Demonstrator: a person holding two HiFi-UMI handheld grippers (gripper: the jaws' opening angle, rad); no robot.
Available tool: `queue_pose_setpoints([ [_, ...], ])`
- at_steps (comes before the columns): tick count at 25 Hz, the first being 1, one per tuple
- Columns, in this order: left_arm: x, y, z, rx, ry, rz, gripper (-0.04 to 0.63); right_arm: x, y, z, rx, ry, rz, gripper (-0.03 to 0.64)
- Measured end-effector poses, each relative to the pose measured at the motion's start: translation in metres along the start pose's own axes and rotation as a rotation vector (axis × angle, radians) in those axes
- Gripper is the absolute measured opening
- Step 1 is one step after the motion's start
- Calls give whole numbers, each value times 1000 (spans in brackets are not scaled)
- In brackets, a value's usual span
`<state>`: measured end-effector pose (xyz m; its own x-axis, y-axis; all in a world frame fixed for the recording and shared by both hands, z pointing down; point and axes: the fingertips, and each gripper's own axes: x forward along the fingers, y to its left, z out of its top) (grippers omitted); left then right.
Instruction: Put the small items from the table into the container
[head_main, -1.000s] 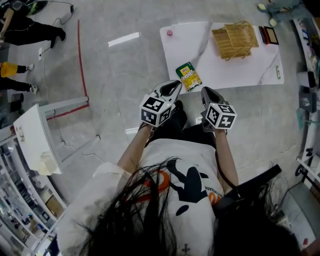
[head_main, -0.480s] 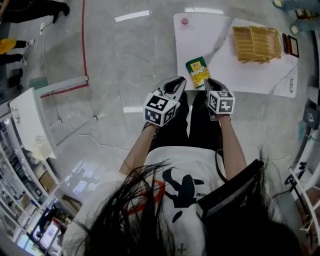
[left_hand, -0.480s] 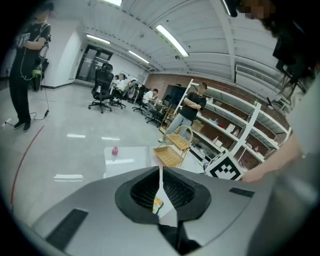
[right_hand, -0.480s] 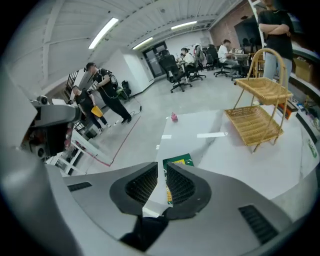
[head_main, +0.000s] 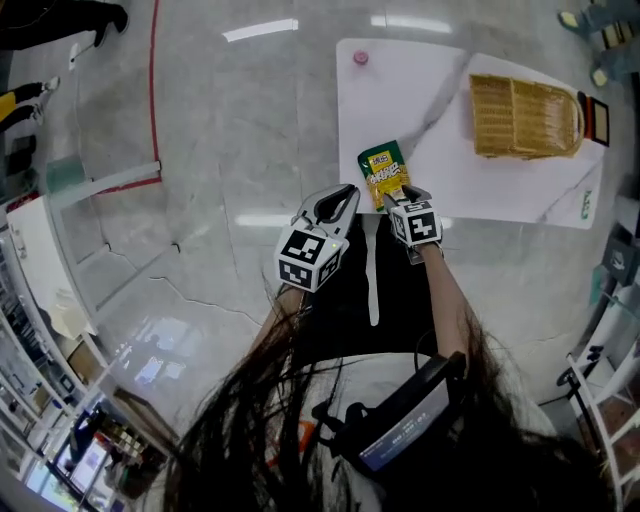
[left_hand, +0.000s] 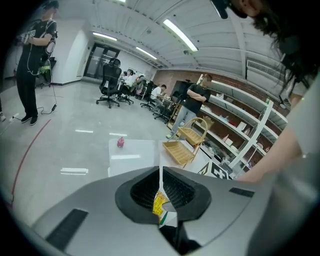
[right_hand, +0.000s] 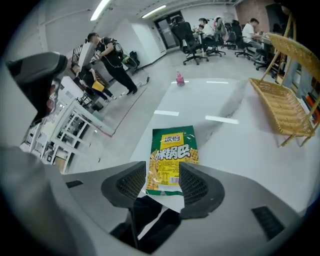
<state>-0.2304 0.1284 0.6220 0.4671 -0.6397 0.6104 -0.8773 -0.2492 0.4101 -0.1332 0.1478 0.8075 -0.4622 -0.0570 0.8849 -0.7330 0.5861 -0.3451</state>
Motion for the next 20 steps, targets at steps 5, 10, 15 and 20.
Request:
queue_pose_setpoints([
  [5,13,11,-16,-49,20,46,12,36,-9,-14,-83,67,-36,209],
  [10,16,15,-32,-56,68,58,12,54,-17,-19,-134,115,-96,209],
  [15,13,17,-36,-52,89,71,12,55,-17,-17,-134,78,-81,205],
  [20,15,16,-37,-44,94,74,12,54,-15,-15,-139,72,-51,133],
])
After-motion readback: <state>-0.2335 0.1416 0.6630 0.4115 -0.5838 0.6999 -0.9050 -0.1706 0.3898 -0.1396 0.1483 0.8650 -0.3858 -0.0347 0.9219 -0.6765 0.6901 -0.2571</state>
